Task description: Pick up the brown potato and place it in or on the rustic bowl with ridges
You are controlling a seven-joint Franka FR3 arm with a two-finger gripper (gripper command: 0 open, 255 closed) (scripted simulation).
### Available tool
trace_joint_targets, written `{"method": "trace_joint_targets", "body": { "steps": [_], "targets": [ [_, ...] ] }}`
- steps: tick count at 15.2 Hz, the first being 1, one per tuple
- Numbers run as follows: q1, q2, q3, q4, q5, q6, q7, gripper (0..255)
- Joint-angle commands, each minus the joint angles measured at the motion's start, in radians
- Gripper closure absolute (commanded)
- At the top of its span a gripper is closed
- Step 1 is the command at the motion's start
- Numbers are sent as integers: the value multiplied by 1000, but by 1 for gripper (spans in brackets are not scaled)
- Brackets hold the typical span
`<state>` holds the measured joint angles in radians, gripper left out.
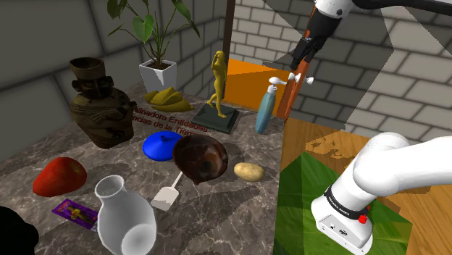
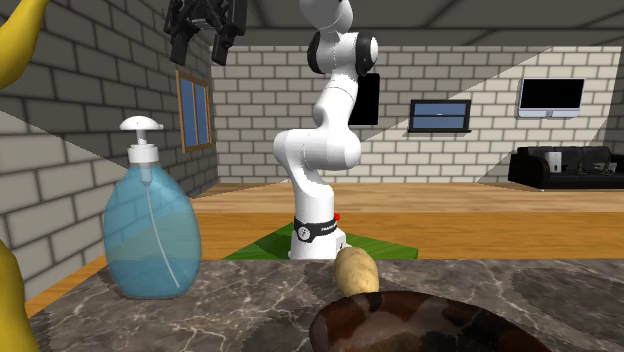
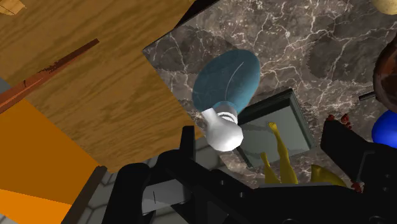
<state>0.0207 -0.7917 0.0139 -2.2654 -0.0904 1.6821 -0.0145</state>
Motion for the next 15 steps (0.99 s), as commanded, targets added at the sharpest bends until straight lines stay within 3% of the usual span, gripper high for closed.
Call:
{"method": "trace_joint_targets", "body": {
  "steps": [1,15],
  "targets": [
    [0,0,0,0,0,0,0,0],
    [131,110,133,-240,141,196,68,0]
  ]
}}
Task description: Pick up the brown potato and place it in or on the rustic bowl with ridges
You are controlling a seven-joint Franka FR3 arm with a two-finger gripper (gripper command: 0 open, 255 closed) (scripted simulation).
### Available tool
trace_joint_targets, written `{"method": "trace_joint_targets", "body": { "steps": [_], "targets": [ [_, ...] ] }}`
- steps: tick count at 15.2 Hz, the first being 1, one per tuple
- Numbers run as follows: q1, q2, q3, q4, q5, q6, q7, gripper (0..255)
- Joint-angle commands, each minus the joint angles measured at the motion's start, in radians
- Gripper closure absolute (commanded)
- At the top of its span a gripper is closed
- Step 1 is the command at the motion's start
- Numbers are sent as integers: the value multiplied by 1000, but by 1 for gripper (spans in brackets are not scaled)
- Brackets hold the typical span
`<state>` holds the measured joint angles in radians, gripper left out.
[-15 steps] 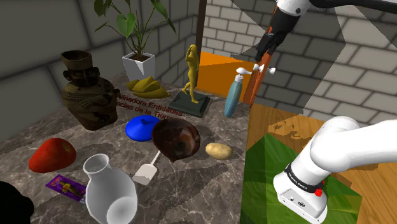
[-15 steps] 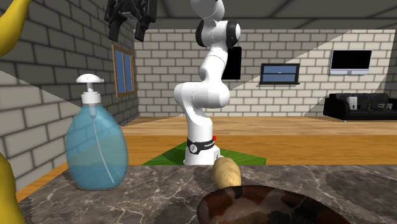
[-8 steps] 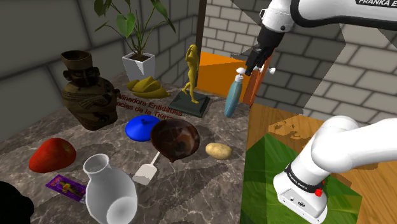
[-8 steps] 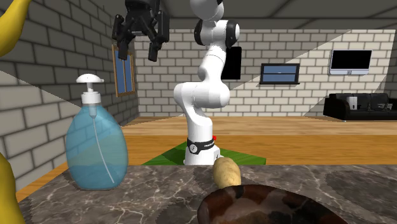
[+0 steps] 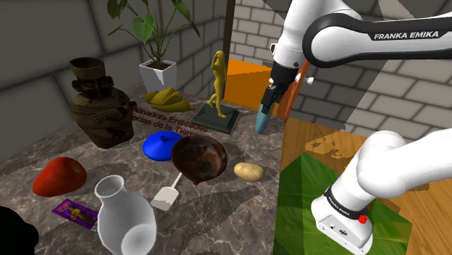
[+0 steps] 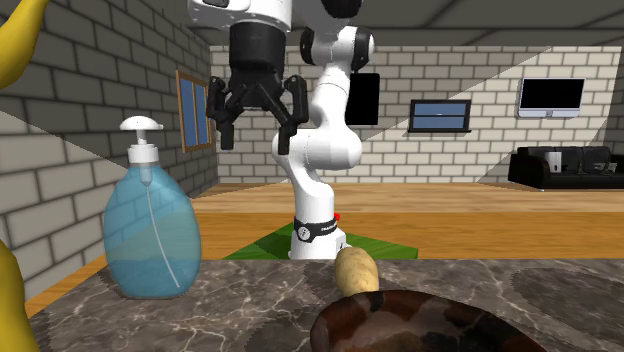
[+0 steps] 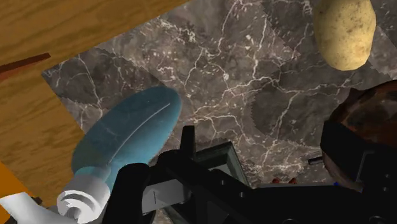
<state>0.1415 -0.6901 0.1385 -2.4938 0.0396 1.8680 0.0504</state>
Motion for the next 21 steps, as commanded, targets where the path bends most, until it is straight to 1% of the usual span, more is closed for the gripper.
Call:
{"method": "trace_joint_targets", "body": {
  "steps": [1,8,15,21],
  "targets": [
    [21,22,19,-24,22,26,7,0],
    [99,138,94,-95,105,146,34,0],
    [179,294,174,-128,190,276,54,0],
    [185,345,191,-168,200,364,56,0]
  ]
}}
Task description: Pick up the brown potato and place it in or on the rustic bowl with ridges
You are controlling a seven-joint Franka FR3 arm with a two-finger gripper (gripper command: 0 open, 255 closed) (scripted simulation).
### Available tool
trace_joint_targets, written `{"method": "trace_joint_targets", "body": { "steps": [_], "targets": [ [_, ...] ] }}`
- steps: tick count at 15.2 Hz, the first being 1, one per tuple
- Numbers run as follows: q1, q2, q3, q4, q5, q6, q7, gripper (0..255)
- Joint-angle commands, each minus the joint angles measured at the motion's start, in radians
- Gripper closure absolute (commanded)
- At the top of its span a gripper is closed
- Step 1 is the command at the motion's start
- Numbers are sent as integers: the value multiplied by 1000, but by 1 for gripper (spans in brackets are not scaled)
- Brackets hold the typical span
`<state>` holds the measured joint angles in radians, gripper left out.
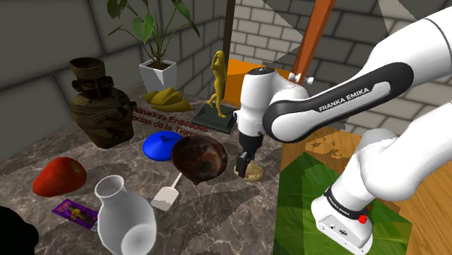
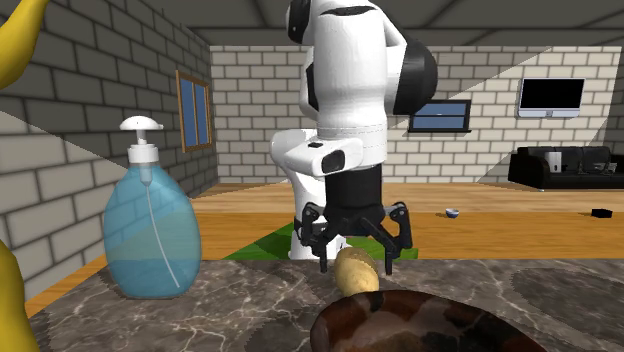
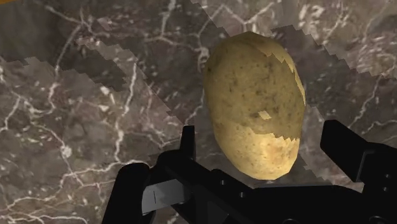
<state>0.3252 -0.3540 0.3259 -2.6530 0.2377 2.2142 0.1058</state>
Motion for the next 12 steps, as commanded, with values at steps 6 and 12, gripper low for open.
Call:
{"method": "trace_joint_targets", "body": {
  "steps": [6,12],
  "targets": [
    [2,34,10,-27,4,61,2,0],
    [2,34,10,-27,4,61,2,255]
  ]
}}
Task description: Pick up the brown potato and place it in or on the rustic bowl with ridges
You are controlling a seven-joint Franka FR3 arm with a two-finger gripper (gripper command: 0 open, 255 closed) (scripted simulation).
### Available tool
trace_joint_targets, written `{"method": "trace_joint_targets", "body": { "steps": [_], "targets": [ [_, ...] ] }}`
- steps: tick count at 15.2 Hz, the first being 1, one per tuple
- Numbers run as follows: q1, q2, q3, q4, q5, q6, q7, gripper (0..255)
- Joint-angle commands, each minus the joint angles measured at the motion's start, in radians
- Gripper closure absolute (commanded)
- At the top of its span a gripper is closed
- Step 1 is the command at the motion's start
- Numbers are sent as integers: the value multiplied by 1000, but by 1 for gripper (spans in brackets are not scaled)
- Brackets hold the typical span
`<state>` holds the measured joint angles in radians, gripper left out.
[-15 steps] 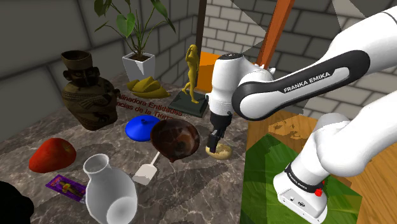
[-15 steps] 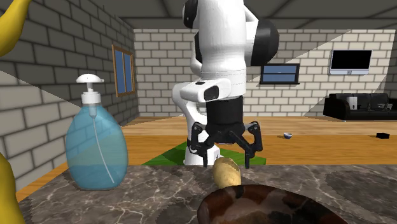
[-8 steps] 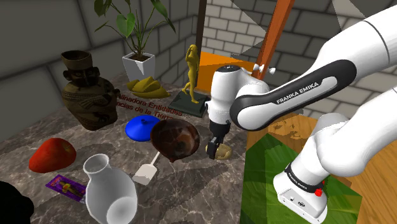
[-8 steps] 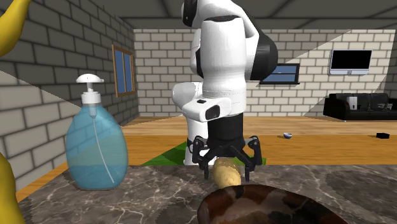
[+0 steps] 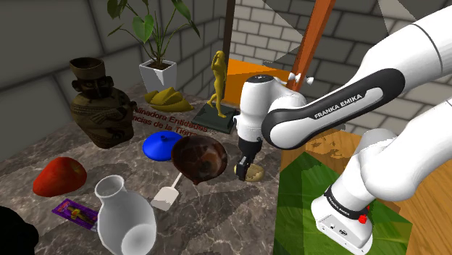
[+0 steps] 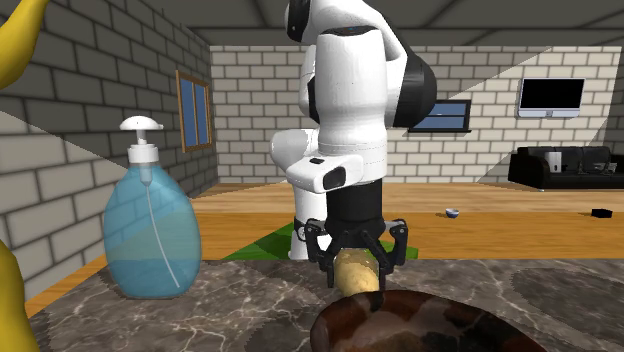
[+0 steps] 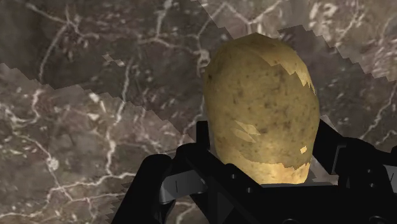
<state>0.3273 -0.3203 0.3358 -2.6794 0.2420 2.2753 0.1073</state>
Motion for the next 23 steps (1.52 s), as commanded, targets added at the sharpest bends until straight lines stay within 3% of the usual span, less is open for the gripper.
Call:
{"method": "trace_joint_targets", "body": {
  "steps": [1,8,23],
  "targets": [
    [0,0,0,0,0,0,0,255],
    [0,0,0,0,0,0,0,255],
    [2,-138,-33,107,-9,-245,6,255]
  ]
}}
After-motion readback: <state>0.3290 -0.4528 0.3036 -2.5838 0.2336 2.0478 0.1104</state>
